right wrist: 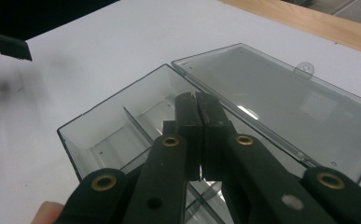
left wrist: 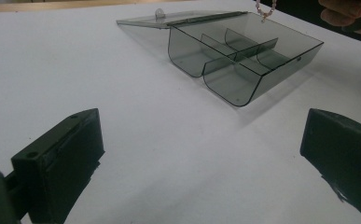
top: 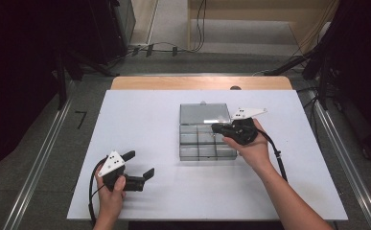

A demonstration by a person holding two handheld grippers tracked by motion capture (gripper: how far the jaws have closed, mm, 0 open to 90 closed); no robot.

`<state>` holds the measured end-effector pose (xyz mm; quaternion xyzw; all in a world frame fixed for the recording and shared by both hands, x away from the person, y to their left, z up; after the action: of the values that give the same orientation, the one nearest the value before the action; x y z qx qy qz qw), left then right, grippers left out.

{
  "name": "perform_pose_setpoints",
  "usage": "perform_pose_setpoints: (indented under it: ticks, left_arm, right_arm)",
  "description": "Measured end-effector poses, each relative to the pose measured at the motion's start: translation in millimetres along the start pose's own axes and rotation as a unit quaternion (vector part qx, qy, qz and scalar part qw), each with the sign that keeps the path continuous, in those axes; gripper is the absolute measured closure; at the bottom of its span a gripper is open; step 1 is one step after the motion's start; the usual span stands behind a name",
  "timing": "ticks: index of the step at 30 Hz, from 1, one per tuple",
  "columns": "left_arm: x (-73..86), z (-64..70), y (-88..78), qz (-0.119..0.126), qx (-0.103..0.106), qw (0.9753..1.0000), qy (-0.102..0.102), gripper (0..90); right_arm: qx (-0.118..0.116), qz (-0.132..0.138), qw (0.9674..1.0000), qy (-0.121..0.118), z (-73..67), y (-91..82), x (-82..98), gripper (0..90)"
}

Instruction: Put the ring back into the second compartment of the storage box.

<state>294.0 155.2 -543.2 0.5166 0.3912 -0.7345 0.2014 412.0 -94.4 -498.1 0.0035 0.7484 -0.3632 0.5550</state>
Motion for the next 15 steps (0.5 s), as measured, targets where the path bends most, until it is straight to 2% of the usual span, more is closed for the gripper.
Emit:
perform_pose_setpoints:
  ticks: [5, 15]
  left_arm:
    - [-0.2, 0.1, 0.0, 0.001, 0.001, 1.0000, 0.000, 0.0]
    - [-0.3, 0.3, 0.0, 0.001, 0.001, 1.0000, 0.001, 0.0]
  right_arm:
    - [-0.005, 0.000, 0.9999, -0.009, -3.2, 7.6, -1.1, 86.8]
    - [-0.010, -0.007, 0.9999, -0.010, -6.2, 22.0, -0.1, 86.8]
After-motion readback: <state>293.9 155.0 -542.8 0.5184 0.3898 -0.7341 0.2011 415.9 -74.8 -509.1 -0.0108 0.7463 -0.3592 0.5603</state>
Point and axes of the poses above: each handheld gripper's, and its own axes: y roughly forward along the jaws, x roughly out of its underside, z roughly to its right, the point moved 10 cm from there along y, roughly forward along the jaws
